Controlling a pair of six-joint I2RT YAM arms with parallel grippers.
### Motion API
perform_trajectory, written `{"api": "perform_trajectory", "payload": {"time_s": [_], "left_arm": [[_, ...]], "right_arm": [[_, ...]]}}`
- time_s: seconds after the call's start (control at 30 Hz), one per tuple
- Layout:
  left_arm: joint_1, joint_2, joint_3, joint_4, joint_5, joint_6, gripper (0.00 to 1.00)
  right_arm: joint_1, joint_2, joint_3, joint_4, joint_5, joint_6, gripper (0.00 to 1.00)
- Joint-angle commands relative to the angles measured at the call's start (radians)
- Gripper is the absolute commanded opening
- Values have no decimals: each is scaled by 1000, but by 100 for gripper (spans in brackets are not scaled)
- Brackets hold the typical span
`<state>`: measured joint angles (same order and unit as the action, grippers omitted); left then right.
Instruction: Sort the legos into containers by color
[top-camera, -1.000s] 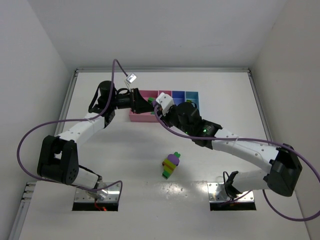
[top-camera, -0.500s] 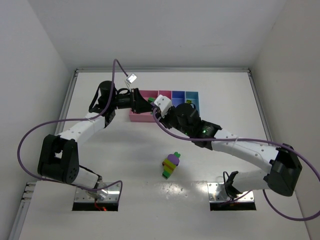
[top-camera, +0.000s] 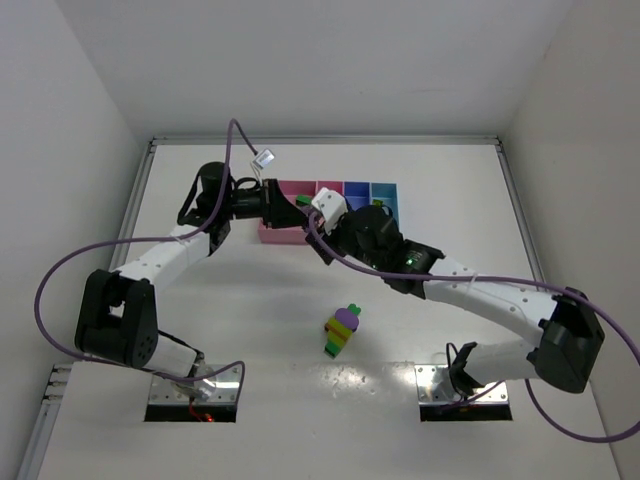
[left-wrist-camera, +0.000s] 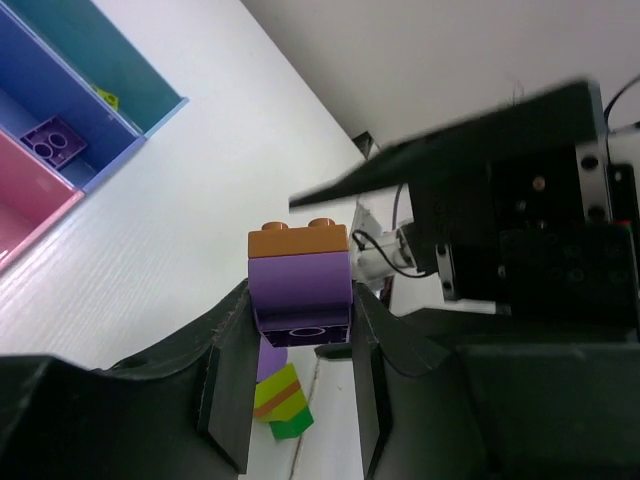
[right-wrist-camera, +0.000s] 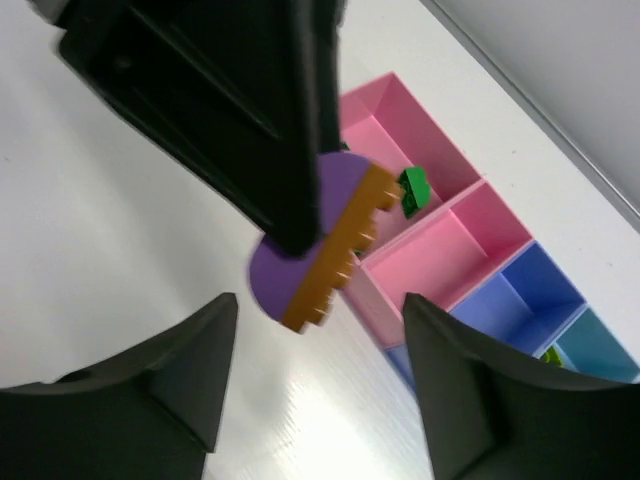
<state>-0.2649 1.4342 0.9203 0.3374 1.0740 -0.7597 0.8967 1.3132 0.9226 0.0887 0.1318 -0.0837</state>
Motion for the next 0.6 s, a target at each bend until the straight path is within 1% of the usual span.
{"api": "perform_trajectory", "payload": {"time_s": [0.0,0.07,0.17,0.23,0.27,0.3,0.33,0.37,0.4,0.43,0.47,0.53,0.57], "left_arm": [[1,-64,17,-99,36,184,0],[30,-83,17,-181,37,276,0],[53,-93,8,-205,78,301,0],[66,-93,8,-205,122,301,0],[66,-93,8,-205,138,310,0],[66,-93,8,-205,161,310,0],[66,-83,8,-205,174,319,0],[66,-83,18,-205,211,335,0],[66,-72,32,-205,211,335,0],[66,-72,32,-215,259,344,0],[66,-46,51,-230,285,344,0],[66,-31,90,-277,336,405,0],[66,-31,104,-326,349,427,0]], "right_arm": [[-44,-52,44,-20,-46,81,69],[-64,-72,71,-72,-83,93,76],[-105,-95,139,-205,-184,93,82],[-137,-109,163,-272,-251,102,82],[-149,-120,163,-286,-350,113,82],[-180,-120,163,-305,-407,113,82],[-195,-120,176,-332,-466,155,82],[-223,-88,189,-348,-574,188,81],[-223,-69,200,-365,-637,188,81],[-254,-54,200,-374,-703,214,80],[-274,-43,191,-347,-838,241,80],[-326,1,182,-296,-953,309,80],[-343,21,151,-215,-1077,405,78]]}}
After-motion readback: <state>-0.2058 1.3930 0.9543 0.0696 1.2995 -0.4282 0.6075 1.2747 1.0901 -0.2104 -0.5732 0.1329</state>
